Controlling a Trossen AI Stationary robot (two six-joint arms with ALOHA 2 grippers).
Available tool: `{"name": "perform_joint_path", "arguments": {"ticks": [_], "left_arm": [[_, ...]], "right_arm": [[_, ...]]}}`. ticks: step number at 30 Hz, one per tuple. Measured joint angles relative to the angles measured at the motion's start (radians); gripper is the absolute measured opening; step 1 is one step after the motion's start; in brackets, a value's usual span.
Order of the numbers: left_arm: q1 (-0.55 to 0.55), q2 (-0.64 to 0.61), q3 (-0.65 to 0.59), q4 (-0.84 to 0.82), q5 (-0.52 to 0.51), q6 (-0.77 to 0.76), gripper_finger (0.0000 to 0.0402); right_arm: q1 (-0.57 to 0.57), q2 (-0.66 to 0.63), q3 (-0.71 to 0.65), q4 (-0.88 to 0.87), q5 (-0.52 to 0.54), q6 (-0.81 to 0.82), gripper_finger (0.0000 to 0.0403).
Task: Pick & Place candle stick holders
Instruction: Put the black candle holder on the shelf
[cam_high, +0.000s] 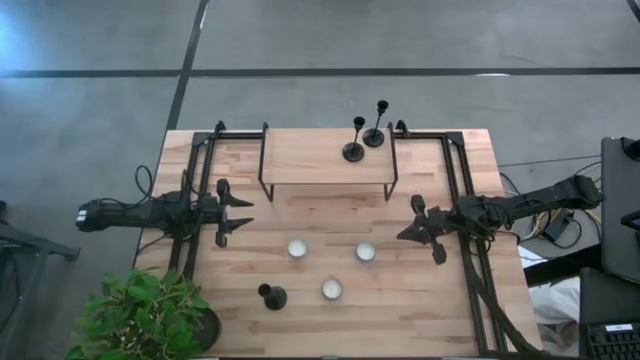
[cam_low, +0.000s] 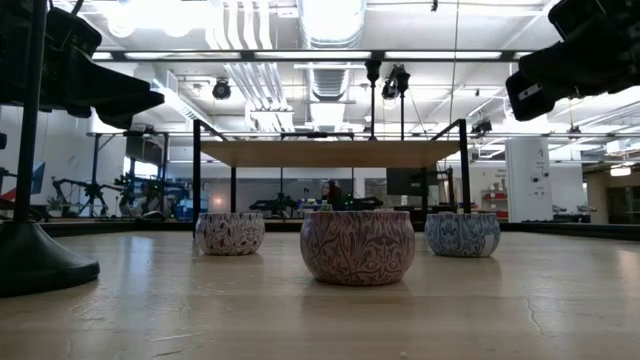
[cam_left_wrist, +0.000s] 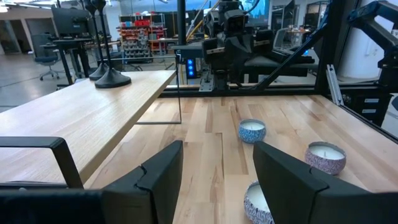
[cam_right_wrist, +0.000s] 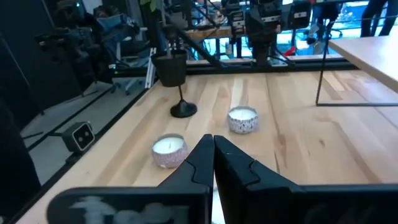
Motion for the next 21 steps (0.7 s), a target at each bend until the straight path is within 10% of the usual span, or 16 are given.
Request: {"name": "perform_joint_path", "arguments": {"ticks": [21], "left_arm": [[0.000, 0.000, 0.000, 0.000, 0.000, 0.000, 0.0202]], "right_arm": [[0.000, 0.029, 0.126, -0.005, 0.031, 0.094, 0.0008]]}}
